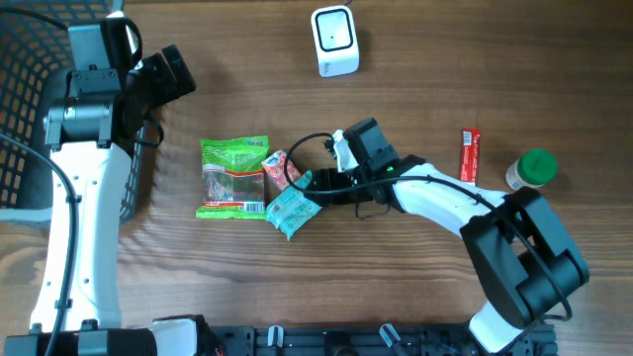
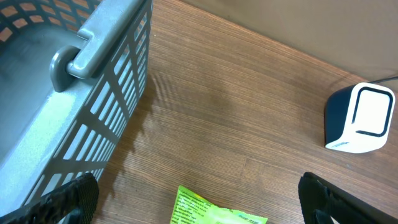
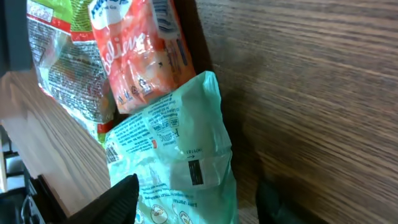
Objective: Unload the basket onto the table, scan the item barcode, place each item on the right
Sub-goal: 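Grasp the blue-white wipes pack with the right gripper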
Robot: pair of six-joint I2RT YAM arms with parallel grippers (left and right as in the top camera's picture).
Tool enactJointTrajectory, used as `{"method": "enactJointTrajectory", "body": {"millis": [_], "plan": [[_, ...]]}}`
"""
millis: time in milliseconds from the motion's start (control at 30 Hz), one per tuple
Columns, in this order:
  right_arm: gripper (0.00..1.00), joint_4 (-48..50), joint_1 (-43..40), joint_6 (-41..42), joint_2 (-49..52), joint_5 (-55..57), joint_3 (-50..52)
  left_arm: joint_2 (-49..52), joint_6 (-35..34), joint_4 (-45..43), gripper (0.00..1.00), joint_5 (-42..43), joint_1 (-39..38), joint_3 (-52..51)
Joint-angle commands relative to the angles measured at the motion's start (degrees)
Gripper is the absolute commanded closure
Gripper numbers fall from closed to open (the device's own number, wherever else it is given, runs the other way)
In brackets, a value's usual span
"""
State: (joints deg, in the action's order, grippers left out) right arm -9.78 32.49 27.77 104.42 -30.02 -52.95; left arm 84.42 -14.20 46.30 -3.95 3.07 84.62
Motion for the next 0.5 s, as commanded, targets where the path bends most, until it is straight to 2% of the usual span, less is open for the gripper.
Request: {"method": "enactJointTrajectory", "body": {"millis": [0, 67, 233, 367, 467], "plan": [[0.42, 0.2, 0.6, 2.4, 2.1, -1.4, 0.6, -0.4, 0.5, -0.2, 0.0, -0.2, 0.2, 0.5], [0.48, 0.2, 0.6, 2.5, 2.1, -1.4, 0.6, -0.4, 0.5, -0.2, 0.0, -0.2, 0.2, 0.5], [0.5, 0.6, 0.6, 2.4, 2.1, -1.4, 0.6, -0.4, 0.5, -0.1, 0.0, -0.2, 0.2, 0.5], [0.6, 0.8, 0.6, 2.4, 2.1, -1.4, 0.6, -0.4, 0.5, -0.2, 0.0, -0.2, 0.2, 0.5], [0.62, 2.1, 0.6, 2.5, 2.1, -1.4, 1.7, -0.4, 0.5, -0.1, 0.0, -0.2, 0.2, 0.5]]}}
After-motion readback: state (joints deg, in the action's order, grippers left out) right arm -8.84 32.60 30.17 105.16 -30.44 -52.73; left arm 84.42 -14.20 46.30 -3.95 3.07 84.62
